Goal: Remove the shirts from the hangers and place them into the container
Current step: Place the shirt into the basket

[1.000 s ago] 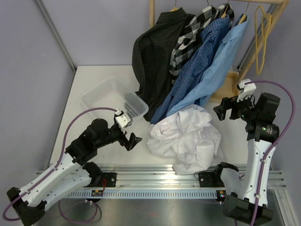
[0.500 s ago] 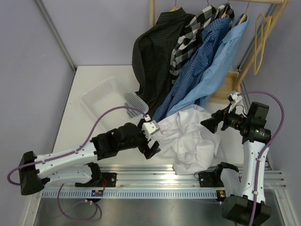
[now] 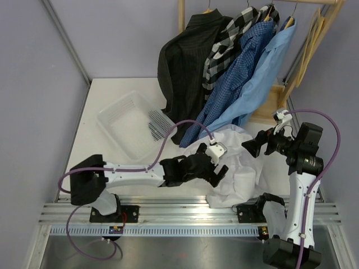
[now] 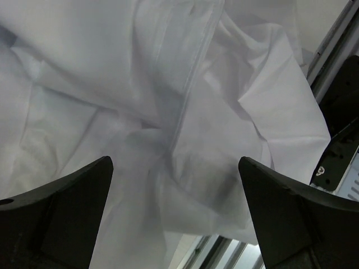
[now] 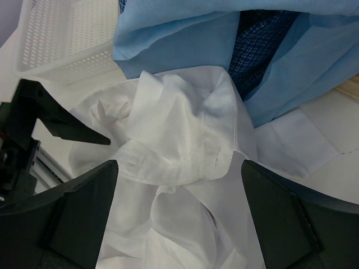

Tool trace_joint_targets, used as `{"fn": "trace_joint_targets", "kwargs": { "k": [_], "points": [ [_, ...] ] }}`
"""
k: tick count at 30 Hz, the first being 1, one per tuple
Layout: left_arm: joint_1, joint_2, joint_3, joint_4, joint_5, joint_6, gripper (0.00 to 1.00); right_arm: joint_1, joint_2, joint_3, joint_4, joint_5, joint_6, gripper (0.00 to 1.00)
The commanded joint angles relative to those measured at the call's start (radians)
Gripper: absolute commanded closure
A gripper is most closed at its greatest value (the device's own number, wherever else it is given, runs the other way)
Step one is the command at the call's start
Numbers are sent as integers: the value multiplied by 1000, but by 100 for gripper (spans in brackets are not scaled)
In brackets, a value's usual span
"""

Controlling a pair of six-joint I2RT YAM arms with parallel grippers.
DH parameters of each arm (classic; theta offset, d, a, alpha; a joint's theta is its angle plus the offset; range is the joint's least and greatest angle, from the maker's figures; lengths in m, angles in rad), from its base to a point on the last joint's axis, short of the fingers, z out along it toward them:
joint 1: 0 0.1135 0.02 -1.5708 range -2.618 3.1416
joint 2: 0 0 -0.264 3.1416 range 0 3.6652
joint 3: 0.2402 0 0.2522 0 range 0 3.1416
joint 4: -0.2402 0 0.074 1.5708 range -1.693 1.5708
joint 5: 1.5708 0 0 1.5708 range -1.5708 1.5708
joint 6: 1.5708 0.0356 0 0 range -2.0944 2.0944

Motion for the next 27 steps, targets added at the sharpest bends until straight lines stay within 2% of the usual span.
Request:
{"fn": "trace_joint_targets", "kwargs": {
  "k": [1, 4, 6, 8, 9, 11, 13, 14, 15, 20, 24, 27],
  "points": [
    [-24, 120, 88, 166, -70, -53, 1, 0, -21, -4, 39, 36, 15, 1],
    [-33, 197, 122, 186, -90, -62, 2, -2, -27, -4, 38, 42, 15, 1],
    [-36, 246, 120, 204, -94, -65, 7, -2, -33, -6, 39, 47, 15, 1],
    [-36, 270, 107, 227, -88, -65, 22, -2, -35, -6, 39, 48, 16, 0],
    [-36, 272, 76, 270, -77, -58, 42, -2, -39, -6, 39, 48, 16, 1],
    [-38, 266, 53, 283, -68, -55, 58, -2, -41, -6, 38, 47, 16, 1],
    [-36, 255, 30, 313, -56, -47, 79, -2, -43, -6, 41, 47, 16, 1],
    [-36, 229, 7, 321, -42, -44, 97, -2, -43, -6, 39, 47, 16, 1],
    [-38, 211, -4, 332, -36, -41, 100, -2, -44, -6, 39, 48, 16, 1],
    [-62, 27, -61, 300, -27, 16, 100, -3, -47, -6, 41, 53, 16, 1],
    [-64, -229, -67, 131, -73, 71, 100, -3, -49, -6, 44, 57, 18, 1],
    [-64, -358, -38, 13, -152, 137, 100, -7, -52, -6, 44, 57, 19, 1]
  ]
}}
